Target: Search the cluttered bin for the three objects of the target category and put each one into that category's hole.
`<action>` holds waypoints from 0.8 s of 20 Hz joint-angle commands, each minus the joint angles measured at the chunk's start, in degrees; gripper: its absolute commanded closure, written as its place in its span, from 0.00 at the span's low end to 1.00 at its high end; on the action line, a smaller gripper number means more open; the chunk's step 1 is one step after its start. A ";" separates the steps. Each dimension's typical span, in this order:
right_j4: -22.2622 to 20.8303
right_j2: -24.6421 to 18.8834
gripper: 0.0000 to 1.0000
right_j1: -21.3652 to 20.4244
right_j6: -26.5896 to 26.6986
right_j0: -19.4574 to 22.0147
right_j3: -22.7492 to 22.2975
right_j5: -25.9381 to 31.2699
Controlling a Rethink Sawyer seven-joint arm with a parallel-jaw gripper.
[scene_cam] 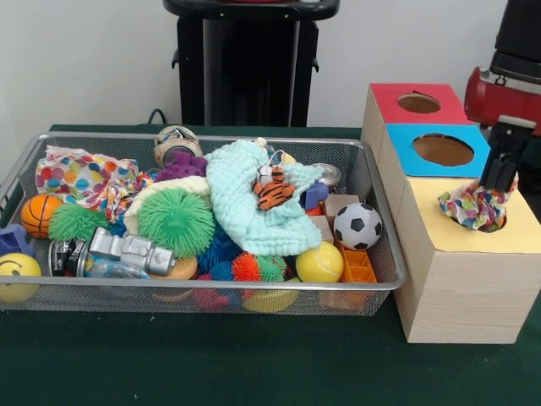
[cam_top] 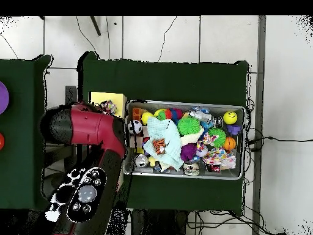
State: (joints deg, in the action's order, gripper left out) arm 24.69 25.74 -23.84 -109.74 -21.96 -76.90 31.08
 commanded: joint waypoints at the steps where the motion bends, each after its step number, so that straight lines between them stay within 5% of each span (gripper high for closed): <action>1: 0.76 -5.28 1.00 3.81 -13.98 1.50 -7.08 -4.71; 16: 2.84 -9.28 1.00 5.71 -13.71 3.25 -7.89 -11.48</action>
State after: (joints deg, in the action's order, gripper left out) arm 25.14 24.65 -21.88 -109.74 -21.33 -79.55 22.72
